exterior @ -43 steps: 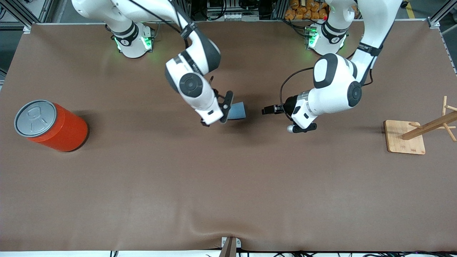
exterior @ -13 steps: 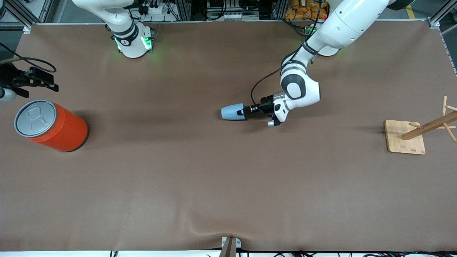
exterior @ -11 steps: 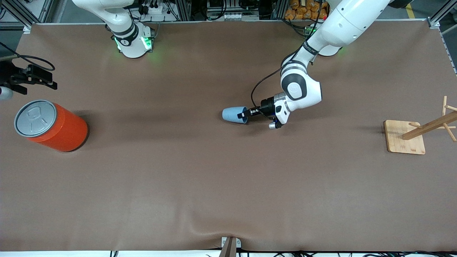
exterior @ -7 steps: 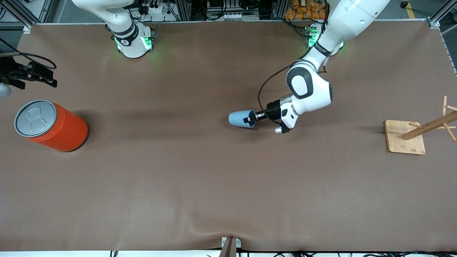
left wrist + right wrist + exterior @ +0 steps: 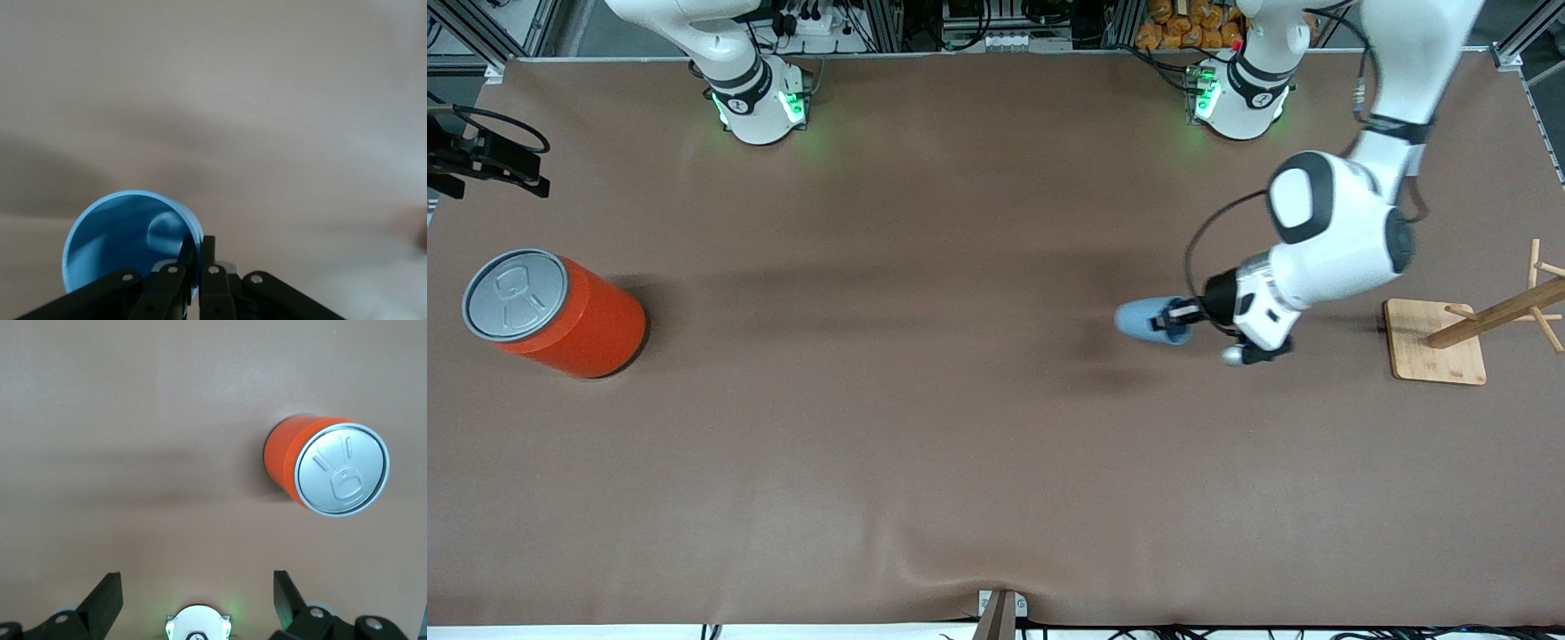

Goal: Flip cup
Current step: 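Carry the cup with the left gripper toward the wooden stand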

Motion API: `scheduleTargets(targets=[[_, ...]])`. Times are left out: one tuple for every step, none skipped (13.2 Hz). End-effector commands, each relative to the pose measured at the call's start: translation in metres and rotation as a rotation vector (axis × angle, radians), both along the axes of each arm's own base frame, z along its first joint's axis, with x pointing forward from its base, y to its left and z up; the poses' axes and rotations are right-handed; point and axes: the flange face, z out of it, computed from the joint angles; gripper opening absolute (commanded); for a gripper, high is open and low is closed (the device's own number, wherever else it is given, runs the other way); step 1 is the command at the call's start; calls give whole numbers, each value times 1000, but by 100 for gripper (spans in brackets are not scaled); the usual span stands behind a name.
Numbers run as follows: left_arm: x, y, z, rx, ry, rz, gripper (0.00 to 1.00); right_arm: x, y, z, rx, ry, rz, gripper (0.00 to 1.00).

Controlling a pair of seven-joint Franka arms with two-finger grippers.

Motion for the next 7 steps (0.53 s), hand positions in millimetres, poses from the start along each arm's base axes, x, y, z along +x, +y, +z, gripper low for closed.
scheduleTargets(targets=[[-3, 1, 17, 211, -29, -40, 0, -3, 13, 5, -20, 7, -45, 100], [-4, 4, 17, 265, -44, -58, 0, -3, 9, 6, -22, 2, -52, 100], [-5, 6, 20, 319, -65, -95, 0, -3, 8, 7, -29, 2, -50, 100], [-4, 12, 18, 362, -76, -114, 0, -3, 10, 7, -32, 2, -40, 100], [-4, 22, 12, 378, -64, -101, 0, -3, 10, 7, -32, 2, -37, 100], [-5, 23, 6, 382, -53, -102, 0, -4, 7, 7, -31, 2, -41, 100], [-8, 25, -4, 383, -34, -105, 0, -4, 3, 7, -27, 2, -47, 100]])
